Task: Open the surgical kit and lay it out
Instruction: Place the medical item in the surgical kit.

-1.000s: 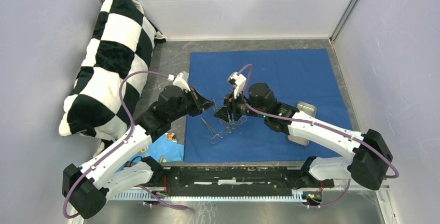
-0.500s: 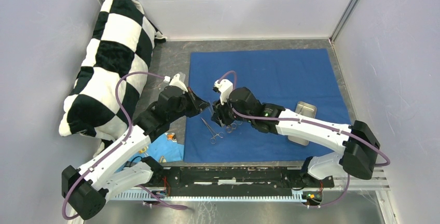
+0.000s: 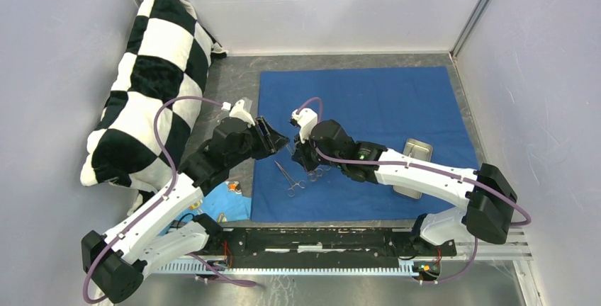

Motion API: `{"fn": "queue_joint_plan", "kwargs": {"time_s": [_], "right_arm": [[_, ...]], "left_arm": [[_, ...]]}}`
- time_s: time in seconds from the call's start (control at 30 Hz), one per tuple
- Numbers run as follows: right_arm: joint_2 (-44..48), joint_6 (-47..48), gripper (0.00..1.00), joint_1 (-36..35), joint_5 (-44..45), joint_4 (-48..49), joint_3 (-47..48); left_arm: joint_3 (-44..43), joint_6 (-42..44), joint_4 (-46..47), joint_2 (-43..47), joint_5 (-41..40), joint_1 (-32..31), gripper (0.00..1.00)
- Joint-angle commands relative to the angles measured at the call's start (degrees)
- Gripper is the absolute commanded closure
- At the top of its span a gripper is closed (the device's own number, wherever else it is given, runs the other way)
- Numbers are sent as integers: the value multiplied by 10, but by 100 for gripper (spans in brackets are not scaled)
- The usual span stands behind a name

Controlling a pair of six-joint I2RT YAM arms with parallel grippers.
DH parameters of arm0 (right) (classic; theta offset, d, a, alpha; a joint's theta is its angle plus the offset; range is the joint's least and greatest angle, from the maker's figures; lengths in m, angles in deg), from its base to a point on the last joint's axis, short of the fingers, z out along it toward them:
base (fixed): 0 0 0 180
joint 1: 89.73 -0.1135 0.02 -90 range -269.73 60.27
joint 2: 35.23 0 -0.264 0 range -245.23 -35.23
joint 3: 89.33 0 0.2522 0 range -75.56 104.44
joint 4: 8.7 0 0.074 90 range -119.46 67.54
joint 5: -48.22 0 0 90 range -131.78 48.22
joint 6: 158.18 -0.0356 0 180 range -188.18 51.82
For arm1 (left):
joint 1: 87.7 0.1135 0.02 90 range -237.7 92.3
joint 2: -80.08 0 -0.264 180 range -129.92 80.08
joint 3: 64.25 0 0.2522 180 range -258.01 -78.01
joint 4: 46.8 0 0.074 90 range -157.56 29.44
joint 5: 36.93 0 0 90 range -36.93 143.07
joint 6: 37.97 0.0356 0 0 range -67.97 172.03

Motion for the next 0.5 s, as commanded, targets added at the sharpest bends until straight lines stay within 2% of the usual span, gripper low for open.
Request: {"fn": "queue_joint_plan", "kwargs": {"time_s": [0.0,0.07,0.13,0.23,0.33,0.4,0.47], "right_arm": [[29,10,100,14,7,33,-11],[47,23,100,42,-20,42,-35],[62,46,100,80,-74,55,-64],[58,81,99,165,-175,38,-82],[19,120,98,249,-247,-38,-55],[-9,155,97,272,-230,-94,-26],[-42,186,97,275,-141,-164,11]], "left_arm": [[-41,69,1,33,-19,1,36],[-55,107,-5,48,-38,1,26],[-75,143,-18,61,-65,1,20],[-109,200,-29,70,-108,0,16],[-147,256,-30,67,-142,1,15],[-163,289,-24,62,-161,1,14],[-167,318,-13,58,-179,1,13]]}}
